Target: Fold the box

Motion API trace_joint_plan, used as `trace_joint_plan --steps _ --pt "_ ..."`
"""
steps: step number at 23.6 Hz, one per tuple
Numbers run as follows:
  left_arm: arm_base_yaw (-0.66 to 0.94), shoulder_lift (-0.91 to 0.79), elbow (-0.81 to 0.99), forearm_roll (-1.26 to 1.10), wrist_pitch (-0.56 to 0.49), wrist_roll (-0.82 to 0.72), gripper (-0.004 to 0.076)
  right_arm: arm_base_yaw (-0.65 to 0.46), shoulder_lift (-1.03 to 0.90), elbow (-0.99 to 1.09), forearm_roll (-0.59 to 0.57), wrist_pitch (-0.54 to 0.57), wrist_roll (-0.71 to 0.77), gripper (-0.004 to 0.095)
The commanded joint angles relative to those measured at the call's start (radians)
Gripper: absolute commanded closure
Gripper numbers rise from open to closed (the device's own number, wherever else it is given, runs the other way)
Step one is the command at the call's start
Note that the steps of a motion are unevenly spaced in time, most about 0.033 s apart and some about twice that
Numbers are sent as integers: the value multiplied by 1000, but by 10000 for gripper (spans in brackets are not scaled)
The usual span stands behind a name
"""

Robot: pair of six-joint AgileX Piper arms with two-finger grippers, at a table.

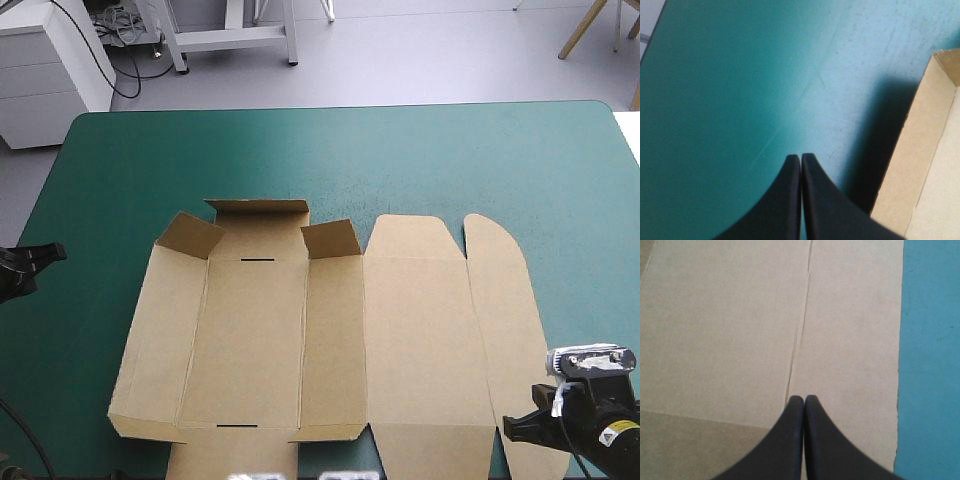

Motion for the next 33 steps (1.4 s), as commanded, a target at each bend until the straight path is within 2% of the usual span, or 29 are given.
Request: trace_joint_plan --steps 1,4,5,8,10,12,18,22,25,27,30,33 --pt "3 -24 -27 19 50 -40 700 2 9 -21 8 -64 -3 927" --pt "3 -24 -25 17 50 -40 577 2 9 -21 8 -64 -3 927" --pt "3 -24 -15 4 50 -40 463 2 9 -21 8 -64 -3 927" --pt "3 -24 27 -18 50 -33 262 2 9 -21 8 -64 -5 927" --pt "3 -24 64 -19 50 -33 181 2 9 -21 10 -64 -9 927" --pt "3 -22 104 -19 50 -33 156 2 9 -21 10 -64 -8 927" --pt "3 -22 266 -68 48 137 211 2 9 -21 10 -64 -8 927" --pt "3 -22 416 -251 50 331 264 2 9 -21 10 -64 -8 927" --pt "3 -22 486 -268 53 366 280 2 9 -21 10 -64 -8 927" --pt "3 -22 529 -268 51 374 320 2 9 -21 10 -64 -8 927" --pt "3 -22 572 -294 55 440 472 2 9 -21 10 -64 -8 927" --pt "3 -22 573 -297 55 451 675 2 9 -21 10 -64 -8 927"
